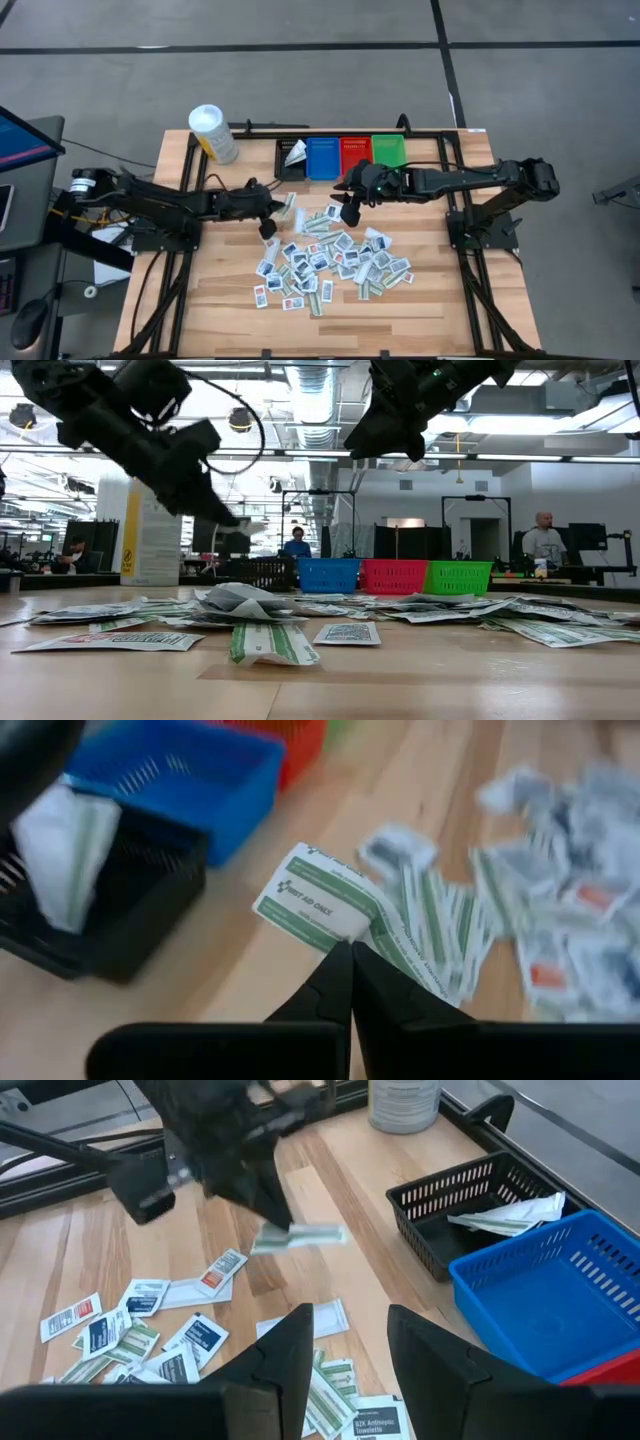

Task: Pick & Place First Aid Supplies
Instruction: Put the green bandage pack in the black bin

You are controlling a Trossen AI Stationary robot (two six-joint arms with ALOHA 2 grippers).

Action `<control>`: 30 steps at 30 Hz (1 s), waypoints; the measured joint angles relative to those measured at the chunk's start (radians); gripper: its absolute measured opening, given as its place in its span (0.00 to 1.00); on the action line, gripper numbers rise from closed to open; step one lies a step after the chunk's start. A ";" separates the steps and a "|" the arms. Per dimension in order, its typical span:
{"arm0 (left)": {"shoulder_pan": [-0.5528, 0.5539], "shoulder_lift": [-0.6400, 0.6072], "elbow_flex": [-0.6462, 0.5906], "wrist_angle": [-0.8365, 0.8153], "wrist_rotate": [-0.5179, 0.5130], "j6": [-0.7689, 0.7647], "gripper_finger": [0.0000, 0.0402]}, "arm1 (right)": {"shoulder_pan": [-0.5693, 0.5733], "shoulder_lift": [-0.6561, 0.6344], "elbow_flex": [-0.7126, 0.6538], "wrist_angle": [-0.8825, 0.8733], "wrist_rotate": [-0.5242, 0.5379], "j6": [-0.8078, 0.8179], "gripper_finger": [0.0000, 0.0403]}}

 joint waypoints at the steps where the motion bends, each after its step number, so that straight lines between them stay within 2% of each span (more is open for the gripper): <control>1: -0.003 -0.026 0.000 0.020 -0.003 0.000 0.01 | 0.000 0.000 0.000 0.000 0.000 0.000 0.31; 7: -0.025 -0.168 0.003 0.183 -0.026 0.161 0.01 | 0.001 0.000 0.000 0.000 0.000 0.000 0.31; 12: -0.015 -0.229 0.003 0.198 -0.076 0.210 0.01 | 0.001 0.000 0.000 0.000 0.000 0.000 0.31; 20: -0.014 -0.234 0.003 0.220 -0.089 0.207 0.01 | 0.001 0.000 0.000 0.000 0.000 0.000 0.31; 24: -0.015 -0.234 0.003 0.348 -0.097 0.163 0.01 | 0.002 0.000 0.000 -0.001 0.000 0.008 0.31; 30: 0.019 -0.234 0.003 0.450 -0.128 0.226 0.02 | 0.010 0.000 0.000 -0.005 0.000 0.018 0.31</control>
